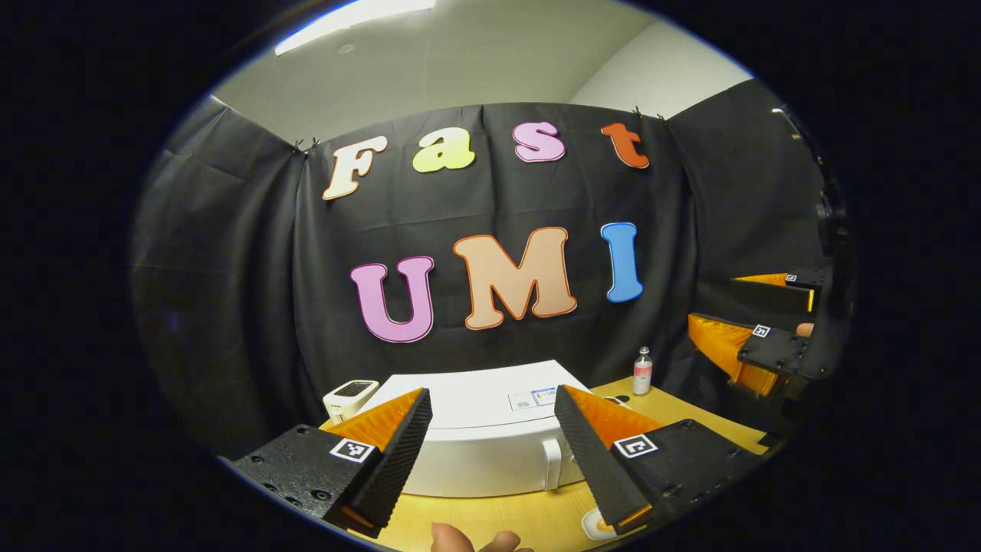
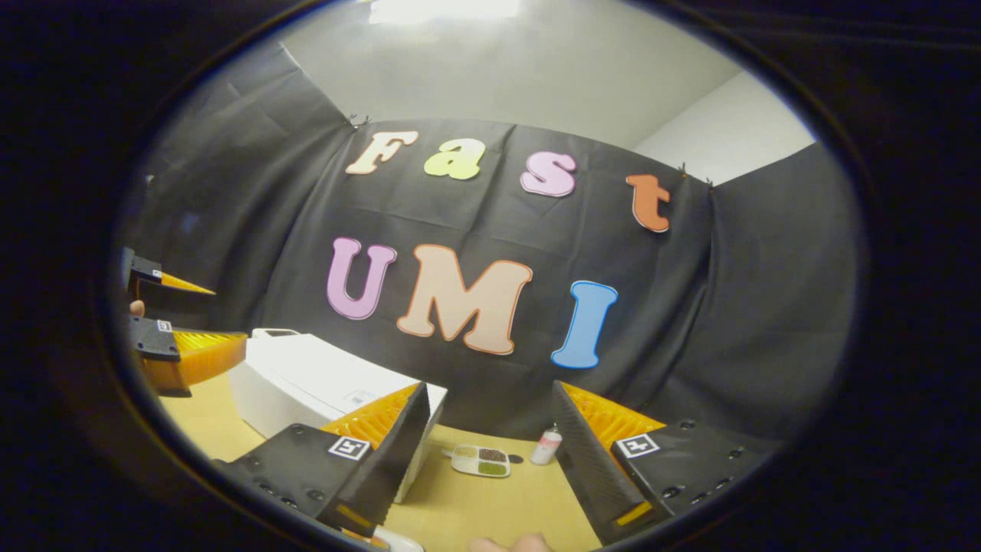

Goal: Open the microwave oven with the left hand, put the food in, and close the microwave oven.

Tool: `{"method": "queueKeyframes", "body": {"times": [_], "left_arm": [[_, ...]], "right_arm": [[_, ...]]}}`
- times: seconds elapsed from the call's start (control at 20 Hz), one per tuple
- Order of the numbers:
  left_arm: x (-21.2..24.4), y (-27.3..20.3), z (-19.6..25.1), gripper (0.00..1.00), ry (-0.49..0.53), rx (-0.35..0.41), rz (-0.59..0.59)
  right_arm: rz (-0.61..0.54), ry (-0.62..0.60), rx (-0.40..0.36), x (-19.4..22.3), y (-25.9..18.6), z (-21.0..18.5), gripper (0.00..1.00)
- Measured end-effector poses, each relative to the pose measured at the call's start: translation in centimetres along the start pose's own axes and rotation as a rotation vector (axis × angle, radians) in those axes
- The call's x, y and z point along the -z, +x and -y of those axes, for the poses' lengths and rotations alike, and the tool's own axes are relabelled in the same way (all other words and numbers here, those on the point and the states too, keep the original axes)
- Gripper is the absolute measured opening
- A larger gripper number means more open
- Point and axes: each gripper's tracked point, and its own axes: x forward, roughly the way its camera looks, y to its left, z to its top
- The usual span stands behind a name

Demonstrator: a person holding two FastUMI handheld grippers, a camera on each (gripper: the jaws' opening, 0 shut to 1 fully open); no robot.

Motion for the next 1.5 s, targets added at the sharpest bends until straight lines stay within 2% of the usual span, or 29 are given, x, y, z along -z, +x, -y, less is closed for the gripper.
{"method": "queueKeyframes", "body": {"times": [0.1,0.35,0.75,0.95,1.15,1.45,1.5], "left_arm": [[-0.4,0.2,-0.1,0.98,0.004,-0.005,0.008],[0.2,-0.4,0.9,0.97,0.011,0.011,-0.002],[0.0,-1.0,3.6,0.98,0.063,0.075,0.004],[0.3,-1.2,4.3,0.98,0.048,0.087,0.002],[2.1,-0.9,5.0,0.97,0.035,0.095,-0.025],[6.8,1.8,6.7,0.98,-0.042,0.085,-0.09],[8.2,2.4,7.1,0.98,-0.041,0.088,-0.11]], "right_arm": [[0.015,0.014,-0.003,-0.4,0.1,0.1,1.0],[0.023,0.008,-0.021,-0.2,-0.8,0.1,0.97],[0.045,0.02,-0.035,-1.5,-1.4,0.2,0.97],[0.041,0.044,-0.036,-1.8,-1.9,0.2,0.97],[0.061,0.034,-0.027,-2.6,-2.5,0.6,0.96],[0.051,0.006,-0.015,-2.6,-4.0,1.6,0.97],[0.047,0.002,-0.007,-2.4,-4.4,2.0,1.0]]}}
